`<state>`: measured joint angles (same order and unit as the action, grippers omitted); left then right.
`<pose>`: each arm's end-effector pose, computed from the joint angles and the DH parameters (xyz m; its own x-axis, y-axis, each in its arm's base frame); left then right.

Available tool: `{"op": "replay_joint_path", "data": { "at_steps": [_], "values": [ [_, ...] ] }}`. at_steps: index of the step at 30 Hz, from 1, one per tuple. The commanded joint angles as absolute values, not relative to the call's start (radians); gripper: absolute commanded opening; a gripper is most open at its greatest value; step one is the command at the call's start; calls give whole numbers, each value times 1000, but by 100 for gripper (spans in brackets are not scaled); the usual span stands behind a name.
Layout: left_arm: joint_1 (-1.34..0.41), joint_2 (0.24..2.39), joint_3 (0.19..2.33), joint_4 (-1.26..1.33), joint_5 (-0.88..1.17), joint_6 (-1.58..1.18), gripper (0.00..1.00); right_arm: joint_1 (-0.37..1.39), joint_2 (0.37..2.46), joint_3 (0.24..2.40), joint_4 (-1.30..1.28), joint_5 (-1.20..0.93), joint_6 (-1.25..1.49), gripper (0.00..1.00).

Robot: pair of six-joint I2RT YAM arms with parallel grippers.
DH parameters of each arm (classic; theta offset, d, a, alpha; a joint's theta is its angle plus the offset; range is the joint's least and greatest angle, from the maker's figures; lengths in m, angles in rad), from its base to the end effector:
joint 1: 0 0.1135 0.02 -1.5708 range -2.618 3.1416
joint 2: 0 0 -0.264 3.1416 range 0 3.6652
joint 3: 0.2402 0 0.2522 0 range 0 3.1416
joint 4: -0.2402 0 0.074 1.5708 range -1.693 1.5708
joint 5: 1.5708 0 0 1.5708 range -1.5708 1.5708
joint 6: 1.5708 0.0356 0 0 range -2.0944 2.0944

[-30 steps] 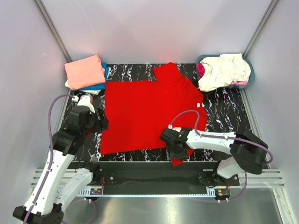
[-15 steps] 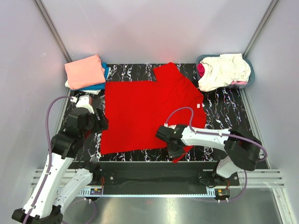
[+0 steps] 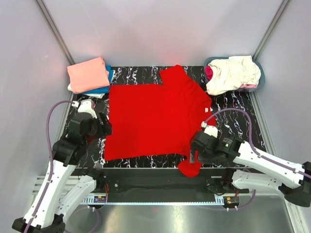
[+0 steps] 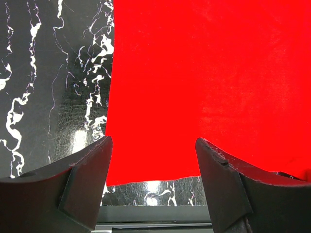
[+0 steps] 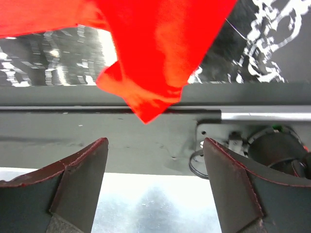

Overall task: Fold and stack the t-shirts
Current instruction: Fold the tshirt

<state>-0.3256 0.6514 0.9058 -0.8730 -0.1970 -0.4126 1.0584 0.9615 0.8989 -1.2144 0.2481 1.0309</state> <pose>0.1166 -0.0320 0.3301 -0.5685 -0.2231 -0.7918 -0.0713 0.9723 -0.2227 0.0805 0.1252 0.2707 -0.9360 0.0320 -0.3505 -0.0139 0.9917 0.1276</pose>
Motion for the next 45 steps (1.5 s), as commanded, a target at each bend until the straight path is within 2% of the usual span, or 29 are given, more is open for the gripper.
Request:
{"op": "replay_joint_path", "data": {
  "at_steps": [1, 4, 9, 14, 18, 25, 28, 32, 33, 34, 39, 40, 45],
  "values": [
    [-330, 656, 900, -827, -213, -416, 75, 1065, 957, 868, -1244, 244, 1106, 86],
    [-330, 661, 902, -828, -218, -417, 75, 1065, 966, 841, -1187, 190, 1074, 83],
    [-330, 658, 902, -828, -221, -419, 75, 1068, 1071, 793, -1071, 153, 1028, 83],
    [-336, 655, 899, -828, -222, -420, 75, 1068, 1196, 770, -915, 104, 988, 77],
    [-341, 655, 900, -831, -229, -423, 75, 1066, 1319, 791, -887, 161, 943, 77],
    [-350, 646, 897, -836, -238, -426, 75, 1066, 1433, 781, -808, 167, 917, 66],
    [-350, 646, 899, -833, -239, -426, 75, 1066, 1411, 744, -766, 164, 913, 57],
    [-351, 655, 899, -836, -247, -433, 75, 1066, 1391, 713, -721, 163, 885, 40],
    [-353, 663, 900, -844, -247, -442, 75, 1066, 1388, 715, -721, 170, 882, 15],
    [-356, 670, 903, -857, -232, -452, 75, 1066, 1382, 718, -730, 182, 887, 1],
    [-356, 759, 911, -1029, -175, -621, 70, 1065, 1283, 767, -889, 290, 980, 0],
    [-359, 770, 907, -1051, -157, -635, 73, 1065, 1241, 782, -929, 322, 998, 0],
    [-370, 732, 818, -1098, -147, -738, 75, 1066, 1062, 844, -1107, 486, 1123, 0]
  ]
}}
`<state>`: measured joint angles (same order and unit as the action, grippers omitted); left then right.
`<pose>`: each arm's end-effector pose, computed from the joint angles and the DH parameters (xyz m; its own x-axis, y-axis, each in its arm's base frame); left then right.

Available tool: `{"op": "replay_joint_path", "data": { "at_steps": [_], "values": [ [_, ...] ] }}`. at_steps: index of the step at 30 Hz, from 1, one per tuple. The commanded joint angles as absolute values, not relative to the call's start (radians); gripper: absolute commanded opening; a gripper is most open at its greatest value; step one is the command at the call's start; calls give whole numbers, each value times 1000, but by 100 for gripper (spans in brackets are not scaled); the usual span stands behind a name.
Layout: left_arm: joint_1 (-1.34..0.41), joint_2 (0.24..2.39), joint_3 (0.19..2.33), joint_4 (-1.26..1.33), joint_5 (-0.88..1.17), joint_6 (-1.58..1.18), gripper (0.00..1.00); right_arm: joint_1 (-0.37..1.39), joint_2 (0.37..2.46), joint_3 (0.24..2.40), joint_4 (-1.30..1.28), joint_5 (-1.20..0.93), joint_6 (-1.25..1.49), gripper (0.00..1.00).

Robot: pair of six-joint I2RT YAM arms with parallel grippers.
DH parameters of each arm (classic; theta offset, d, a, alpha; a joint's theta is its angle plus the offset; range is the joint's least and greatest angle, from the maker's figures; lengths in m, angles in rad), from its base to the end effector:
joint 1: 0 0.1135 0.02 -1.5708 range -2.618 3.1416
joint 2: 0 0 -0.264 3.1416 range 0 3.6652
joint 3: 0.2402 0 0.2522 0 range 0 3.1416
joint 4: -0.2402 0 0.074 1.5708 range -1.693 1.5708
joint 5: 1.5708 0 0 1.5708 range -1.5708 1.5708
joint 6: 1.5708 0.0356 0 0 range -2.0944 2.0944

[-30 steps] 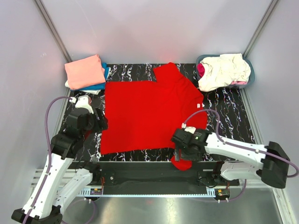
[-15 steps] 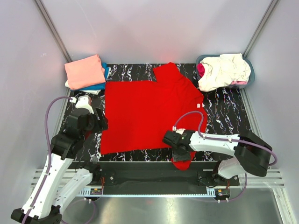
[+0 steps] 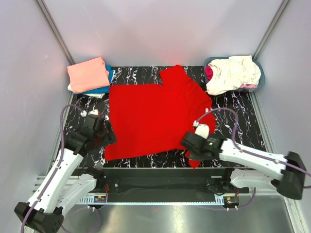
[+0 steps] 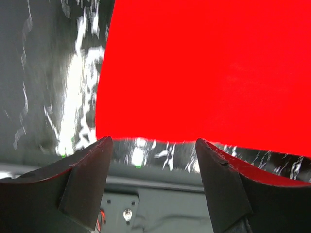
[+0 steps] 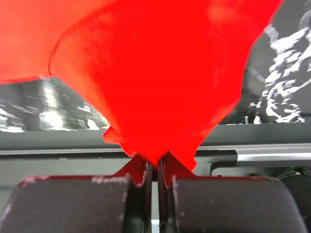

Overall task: Fold and stack the t-shirts
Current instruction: Fold the tshirt

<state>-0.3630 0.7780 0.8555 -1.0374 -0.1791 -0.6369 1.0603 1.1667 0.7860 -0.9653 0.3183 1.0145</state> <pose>0.1276 -0.0417 0.2883 -0.7666 -0.3348 -0.5479 -0.2513 0.9417 -0.2238 0.1025 0.1603 0.2158 -0.9263 -0.0033 -0.3768 -0.0151 0.9995 0.0282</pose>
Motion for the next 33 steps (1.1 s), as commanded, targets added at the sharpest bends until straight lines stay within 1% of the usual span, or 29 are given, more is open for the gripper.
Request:
{"op": "replay_joint_path", "data": {
  "at_steps": [1, 2, 5, 11, 16, 18, 19, 20, 28, 33],
  "values": [
    [-371, 720, 798, -1092, -129, -752, 75, 1065, 1016, 844, -1115, 495, 1134, 0],
    [-373, 710, 758, -1086, -120, -781, 82, 1066, 1002, 836, -1117, 497, 1135, 0],
    [-397, 684, 681, -1063, -95, -836, 86, 1066, 999, 819, -1115, 477, 1134, 0],
    [-550, 718, 611, -1055, -167, -984, 86, 1066, 1012, 770, -1103, 448, 1144, 0],
    [-658, 755, 555, -1034, -224, -1083, 82, 1066, 996, 761, -1094, 439, 1135, 0],
    [-684, 770, 546, -1023, -238, -1121, 77, 1065, 993, 764, -1097, 440, 1137, 0],
    [-704, 776, 539, -1019, -253, -1132, 72, 1066, 991, 764, -1094, 439, 1137, 0],
    [-709, 793, 534, -1006, -258, -1149, 70, 1065, 991, 761, -1091, 439, 1137, 0],
    [-767, 923, 488, -936, -294, -1201, 69, 1066, 985, 745, -1075, 420, 1141, 0],
    [-776, 936, 459, -896, -324, -1203, 68, 1066, 968, 746, -1078, 419, 1144, 0]
  ]
}}
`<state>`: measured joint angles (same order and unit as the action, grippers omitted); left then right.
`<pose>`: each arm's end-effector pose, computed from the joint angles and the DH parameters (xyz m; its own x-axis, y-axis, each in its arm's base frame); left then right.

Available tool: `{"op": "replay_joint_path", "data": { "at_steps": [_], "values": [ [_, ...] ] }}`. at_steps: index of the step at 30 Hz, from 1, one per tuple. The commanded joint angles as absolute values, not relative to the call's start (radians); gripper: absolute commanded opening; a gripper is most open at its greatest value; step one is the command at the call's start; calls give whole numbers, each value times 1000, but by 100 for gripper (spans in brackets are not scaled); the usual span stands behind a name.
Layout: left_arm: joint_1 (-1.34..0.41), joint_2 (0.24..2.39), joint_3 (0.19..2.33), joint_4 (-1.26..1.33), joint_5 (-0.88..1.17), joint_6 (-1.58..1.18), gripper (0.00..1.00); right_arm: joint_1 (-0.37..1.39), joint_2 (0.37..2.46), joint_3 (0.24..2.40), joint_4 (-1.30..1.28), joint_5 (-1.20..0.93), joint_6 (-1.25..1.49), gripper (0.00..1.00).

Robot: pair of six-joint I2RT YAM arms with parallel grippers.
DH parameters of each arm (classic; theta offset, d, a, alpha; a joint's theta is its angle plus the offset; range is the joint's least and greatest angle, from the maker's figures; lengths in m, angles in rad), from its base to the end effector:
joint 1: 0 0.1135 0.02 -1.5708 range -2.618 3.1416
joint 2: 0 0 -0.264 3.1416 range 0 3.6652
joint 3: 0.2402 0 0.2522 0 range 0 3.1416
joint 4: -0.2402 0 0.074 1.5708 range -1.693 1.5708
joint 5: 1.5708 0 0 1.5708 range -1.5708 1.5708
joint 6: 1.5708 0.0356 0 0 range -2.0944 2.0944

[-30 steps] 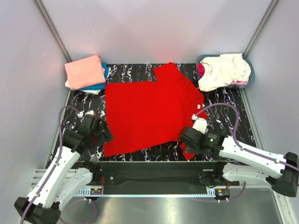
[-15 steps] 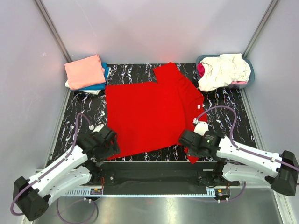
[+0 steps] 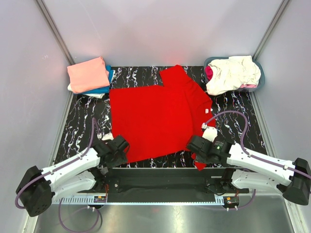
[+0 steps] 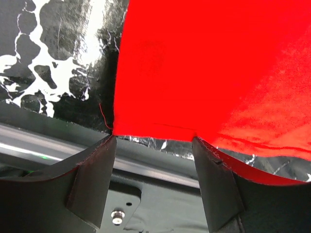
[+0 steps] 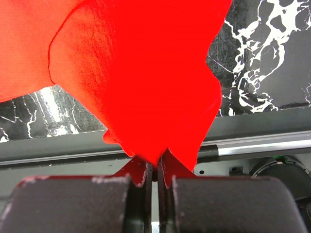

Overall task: Fold and stack the t-shirts
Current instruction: Fold the tshirt

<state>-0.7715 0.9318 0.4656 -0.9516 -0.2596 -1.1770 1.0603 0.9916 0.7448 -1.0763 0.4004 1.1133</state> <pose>0.0959 -0.0805 0.1618 -0.8682 -0.4006 -0.2928 -0.4065 0.9126 -0.0434 0.0873 0.1275 0.2293 -0.8882 0.1049 -0.4473 0.0907 0.9945 0.0530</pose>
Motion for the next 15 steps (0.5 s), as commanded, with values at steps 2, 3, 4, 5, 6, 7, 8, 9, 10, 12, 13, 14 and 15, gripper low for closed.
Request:
{"op": "replay_joint_path", "data": {
  "at_steps": [2, 3, 4, 5, 6, 7, 8, 9, 10, 12, 13, 14, 15],
  "values": [
    [-778, 953, 459, -887, -337, -1198, 68, 1066, 969, 744, -1077, 416, 1143, 0],
    [-778, 959, 459, -882, -353, -1193, 67, 1066, 971, 744, -1078, 414, 1141, 0],
    [-779, 968, 459, -874, -359, -1190, 66, 1066, 973, 744, -1078, 414, 1141, 0],
    [-779, 971, 457, -873, -367, -1190, 65, 1066, 974, 744, -1078, 414, 1141, 0],
    [-779, 973, 460, -871, -377, -1189, 60, 1065, 976, 745, -1077, 413, 1140, 0],
    [-779, 970, 459, -868, -382, -1186, 58, 1066, 977, 747, -1078, 413, 1138, 0],
    [-779, 966, 457, -865, -388, -1184, 56, 1065, 977, 746, -1080, 411, 1138, 0],
    [-779, 963, 454, -864, -397, -1184, 53, 1065, 976, 746, -1077, 411, 1138, 0],
    [-779, 959, 454, -859, -400, -1181, 50, 1065, 977, 744, -1075, 411, 1138, 0],
    [-779, 959, 451, -854, -410, -1177, 45, 1066, 980, 744, -1075, 411, 1138, 0],
    [-779, 957, 451, -853, -411, -1177, 38, 1066, 982, 745, -1074, 411, 1137, 0],
    [-779, 956, 451, -853, -411, -1175, 33, 1066, 983, 746, -1077, 411, 1137, 0],
    [-779, 953, 454, -851, -411, -1167, 26, 1066, 985, 744, -1077, 410, 1140, 0]
  ]
}}
